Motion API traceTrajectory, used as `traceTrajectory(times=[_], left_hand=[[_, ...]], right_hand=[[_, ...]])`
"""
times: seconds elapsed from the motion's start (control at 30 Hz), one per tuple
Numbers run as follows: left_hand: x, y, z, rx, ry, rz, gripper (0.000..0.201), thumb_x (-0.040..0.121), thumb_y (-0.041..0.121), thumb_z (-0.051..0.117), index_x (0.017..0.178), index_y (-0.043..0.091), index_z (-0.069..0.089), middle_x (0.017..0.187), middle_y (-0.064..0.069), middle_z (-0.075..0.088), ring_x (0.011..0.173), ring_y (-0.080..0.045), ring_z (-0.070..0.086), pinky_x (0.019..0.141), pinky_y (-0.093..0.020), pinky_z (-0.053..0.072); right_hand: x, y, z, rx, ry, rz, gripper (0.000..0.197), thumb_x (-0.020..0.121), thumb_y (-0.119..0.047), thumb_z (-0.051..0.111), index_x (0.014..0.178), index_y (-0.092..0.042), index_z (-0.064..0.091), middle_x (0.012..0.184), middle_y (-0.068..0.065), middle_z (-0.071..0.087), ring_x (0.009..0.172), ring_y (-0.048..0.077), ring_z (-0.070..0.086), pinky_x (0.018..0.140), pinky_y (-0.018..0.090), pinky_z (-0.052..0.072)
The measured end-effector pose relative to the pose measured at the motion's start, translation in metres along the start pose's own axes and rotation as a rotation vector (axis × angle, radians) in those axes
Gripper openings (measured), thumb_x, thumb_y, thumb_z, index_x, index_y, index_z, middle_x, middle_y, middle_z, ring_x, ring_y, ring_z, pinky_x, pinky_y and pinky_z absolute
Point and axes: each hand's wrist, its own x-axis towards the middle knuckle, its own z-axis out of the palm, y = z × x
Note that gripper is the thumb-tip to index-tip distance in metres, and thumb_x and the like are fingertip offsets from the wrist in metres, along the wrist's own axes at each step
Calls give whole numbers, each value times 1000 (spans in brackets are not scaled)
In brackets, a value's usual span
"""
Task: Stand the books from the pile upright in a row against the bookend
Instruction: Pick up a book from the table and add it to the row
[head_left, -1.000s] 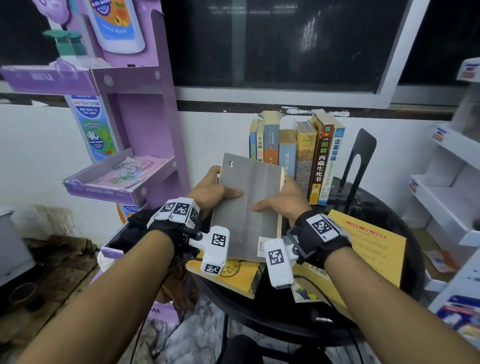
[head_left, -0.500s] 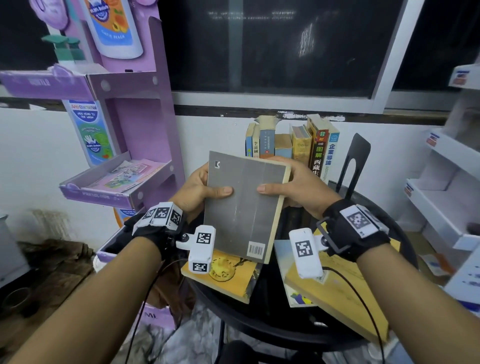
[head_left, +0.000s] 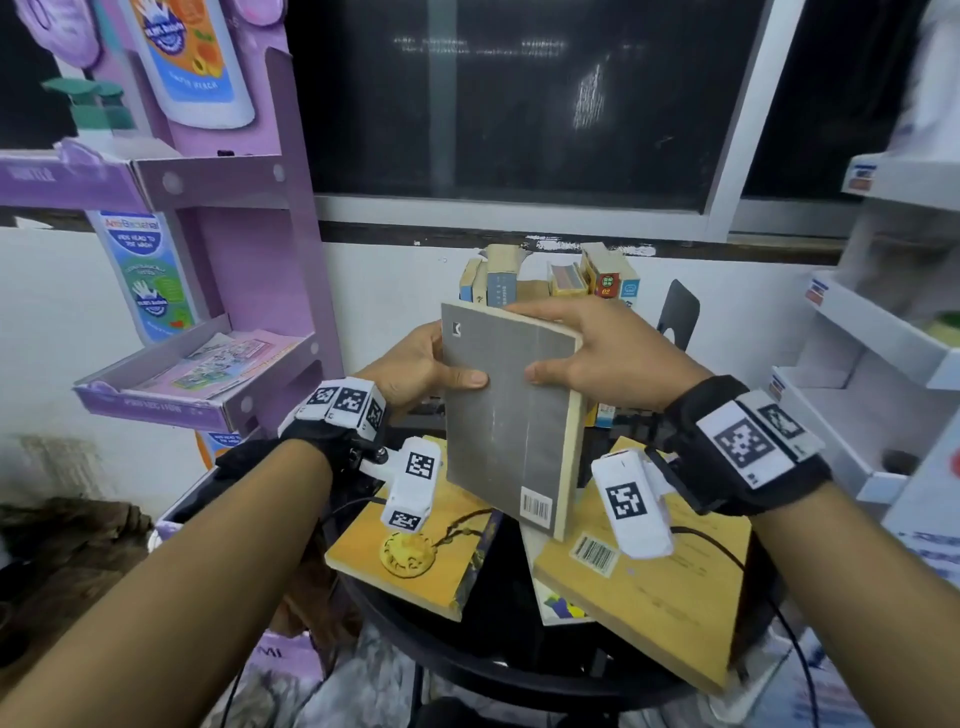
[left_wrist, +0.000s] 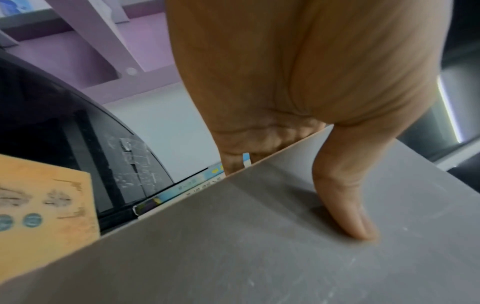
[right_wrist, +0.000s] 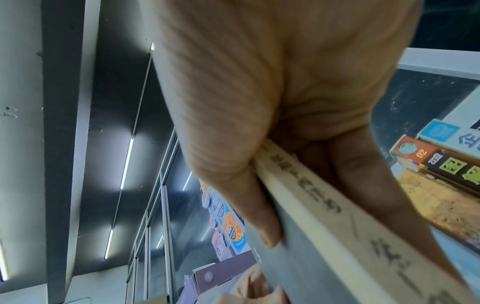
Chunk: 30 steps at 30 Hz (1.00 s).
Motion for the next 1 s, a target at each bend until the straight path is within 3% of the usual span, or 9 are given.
traceTrajectory(times=[0.1,0.2,0.37,0.47,0.6,0.73,0.83,1.0], left_hand=[[12,8,11,67,2,21,54,71,-6,73,120,10,57,118,-8,68,110,-23,64,92,-37,53],[28,14,22,166,-2,26,58,72,0,77,124,15,54,122,-5,65,114,-20,61,97,-40,50],[57,16,40,336,-29,16,66,72,21,80,131,24,49,128,1,59,120,-18,54,106,-47,42],[74,16,53,465,35,44,67,73,32,77,133,24,49,134,5,55,125,-13,49,110,-46,37],[96,21,72,677,143,148,48,84,30,71,129,27,53,136,5,52,127,-12,45,102,-28,33],[115,25,90,873,186,228,44,86,30,68,128,25,56,136,-1,51,128,-18,43,107,-36,33],[129,27,101,963,210,268,44,87,32,65,129,21,55,135,-2,52,126,-19,44,105,-35,31],[151,23,108,1013,252,271,48,88,33,63,134,23,52,138,1,48,126,-17,42,104,-35,32]], right_hand=[[-5,3,-10,-31,52,8,52,85,-18,71,133,-31,56,120,-17,58,103,2,52,67,3,44],[-11,10,-22,-49,98,41,48,85,-16,71,129,-32,60,107,-20,55,96,3,51,59,-2,40],[-20,28,-45,-107,162,164,48,83,-19,72,127,-34,61,111,-10,59,90,8,53,54,1,37],[-27,41,-61,-106,181,246,47,82,-19,72,125,-34,61,112,-4,61,79,8,58,50,9,42],[-33,56,-80,-104,226,339,43,82,-17,72,121,-32,63,108,5,62,71,11,63,44,22,53],[-34,72,-92,-128,252,400,44,82,-18,72,124,-28,62,113,8,62,69,15,65,44,25,54],[-32,85,-98,-119,268,450,49,82,-17,72,129,-28,59,117,13,58,66,22,69,40,27,53],[-26,99,-103,-179,295,466,52,83,-17,70,132,-26,56,112,15,60,78,18,63,45,32,57]])
